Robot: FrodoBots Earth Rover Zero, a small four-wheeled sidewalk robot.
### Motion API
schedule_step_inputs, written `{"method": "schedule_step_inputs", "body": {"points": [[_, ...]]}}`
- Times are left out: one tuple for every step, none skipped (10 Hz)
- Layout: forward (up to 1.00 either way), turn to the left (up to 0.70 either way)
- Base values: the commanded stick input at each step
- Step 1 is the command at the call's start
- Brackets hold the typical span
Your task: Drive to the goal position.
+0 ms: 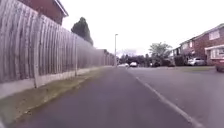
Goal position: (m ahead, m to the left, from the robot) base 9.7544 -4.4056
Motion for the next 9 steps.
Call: {"method": "schedule_step_inputs", "body": {"points": [[1.0, 0.0], [1.0, 0.0], [1.0, 0.0], [1.0, 0.0], [1.0, 0.0], [1.0, 0.0], [1.0, 0.0], [1.0, 0.0], [1.0, -0.23]]}}
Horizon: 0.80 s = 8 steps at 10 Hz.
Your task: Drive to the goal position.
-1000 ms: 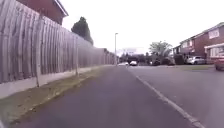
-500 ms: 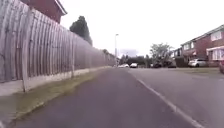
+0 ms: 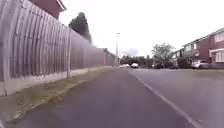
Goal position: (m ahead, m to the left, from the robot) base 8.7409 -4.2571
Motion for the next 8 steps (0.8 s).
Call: {"method": "schedule_step_inputs", "body": {"points": [[1.0, -0.33], [1.0, -0.4], [1.0, -0.31], [1.0, -0.13], [1.0, -0.04], [1.0, 0.0], [1.0, 0.0], [1.0, 0.0]]}}
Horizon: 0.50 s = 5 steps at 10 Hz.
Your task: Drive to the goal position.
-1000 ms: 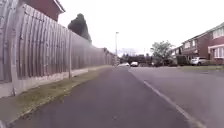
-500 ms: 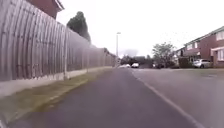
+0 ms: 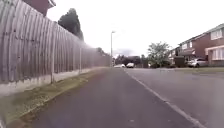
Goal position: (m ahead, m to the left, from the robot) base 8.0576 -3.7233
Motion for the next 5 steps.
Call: {"method": "schedule_step_inputs", "body": {"points": [[1.0, 0.0], [1.0, 0.0], [1.0, 0.0], [1.0, 0.0], [1.0, 0.0]]}}
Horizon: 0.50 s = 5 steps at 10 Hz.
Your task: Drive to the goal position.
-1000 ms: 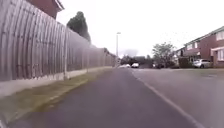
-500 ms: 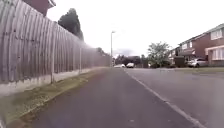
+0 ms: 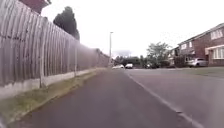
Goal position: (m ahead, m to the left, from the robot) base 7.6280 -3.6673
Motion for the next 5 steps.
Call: {"method": "schedule_step_inputs", "body": {"points": [[1.0, 0.0], [1.0, 0.0], [1.0, 0.0], [1.0, 0.0], [1.0, 0.0]]}}
